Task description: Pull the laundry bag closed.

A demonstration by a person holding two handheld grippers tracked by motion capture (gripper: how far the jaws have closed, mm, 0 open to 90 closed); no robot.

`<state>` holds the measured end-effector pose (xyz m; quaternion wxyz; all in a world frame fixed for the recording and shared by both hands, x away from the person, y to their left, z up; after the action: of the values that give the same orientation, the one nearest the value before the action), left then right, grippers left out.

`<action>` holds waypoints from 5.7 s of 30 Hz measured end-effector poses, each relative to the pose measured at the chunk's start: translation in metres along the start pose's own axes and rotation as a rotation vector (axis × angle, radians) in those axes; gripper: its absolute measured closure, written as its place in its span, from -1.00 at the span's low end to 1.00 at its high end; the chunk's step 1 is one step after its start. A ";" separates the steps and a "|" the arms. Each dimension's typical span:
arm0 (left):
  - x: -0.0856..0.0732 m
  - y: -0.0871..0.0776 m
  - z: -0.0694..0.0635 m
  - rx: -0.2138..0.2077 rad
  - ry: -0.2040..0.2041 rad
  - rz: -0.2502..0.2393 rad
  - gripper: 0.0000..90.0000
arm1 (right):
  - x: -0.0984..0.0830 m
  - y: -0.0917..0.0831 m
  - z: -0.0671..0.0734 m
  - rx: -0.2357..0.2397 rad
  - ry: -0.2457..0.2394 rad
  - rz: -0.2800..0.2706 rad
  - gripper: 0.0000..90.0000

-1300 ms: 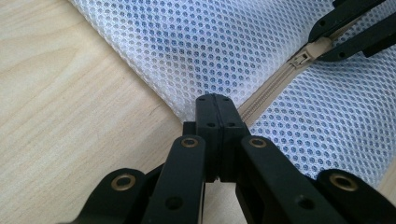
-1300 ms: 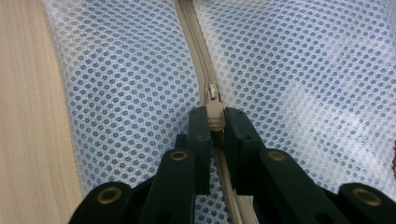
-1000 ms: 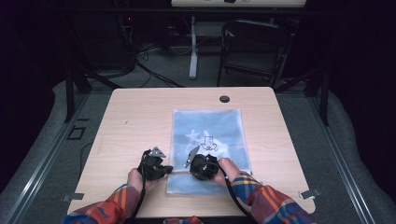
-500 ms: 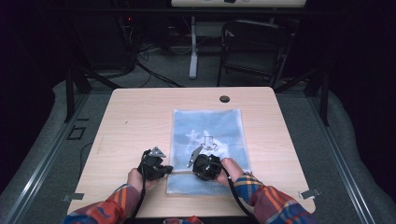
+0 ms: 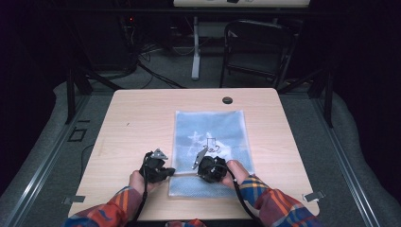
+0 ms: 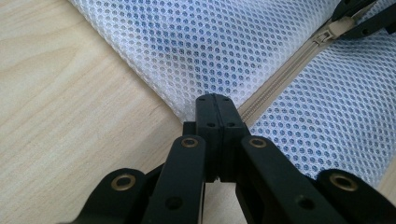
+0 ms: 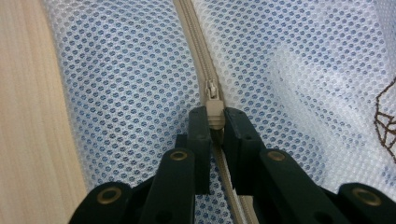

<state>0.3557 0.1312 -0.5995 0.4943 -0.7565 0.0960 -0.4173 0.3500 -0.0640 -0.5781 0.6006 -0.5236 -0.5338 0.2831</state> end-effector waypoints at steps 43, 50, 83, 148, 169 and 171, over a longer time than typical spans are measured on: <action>0.000 0.000 0.000 0.001 0.004 0.003 1.00 | -0.029 -0.013 -0.009 -0.014 0.044 0.031 0.82; 0.000 0.000 0.000 0.001 0.004 0.003 1.00 | -0.038 -0.016 -0.012 -0.021 0.059 0.040 0.81; 0.000 0.000 0.000 0.002 0.008 0.006 1.00 | -0.061 -0.027 -0.019 -0.039 0.098 0.072 0.81; 0.000 0.000 0.000 -0.001 0.001 0.004 1.00 | -0.070 -0.020 -0.020 -0.077 0.087 0.067 0.82; 0.000 0.000 0.001 -0.006 -0.001 0.004 1.00 | -0.080 -0.031 -0.025 -0.080 0.128 0.083 0.83; 0.000 0.000 0.001 -0.006 0.000 0.004 1.00 | -0.081 -0.032 -0.026 -0.073 0.128 0.084 0.83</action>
<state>0.3563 0.1318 -0.5995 0.4928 -0.7579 0.0989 -0.4158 0.3457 -0.1550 -0.5736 0.6017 -0.5841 -0.4818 0.2544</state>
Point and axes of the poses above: each handheld gripper's, and its own axes: y roughly forward along the jaws, x roughly out of its top, z roughly to its left, the point moved 4 cm from there along y, roughly forward along the jaws, and after that the axes turned 4 degrees about z, right-handed, at the moved point
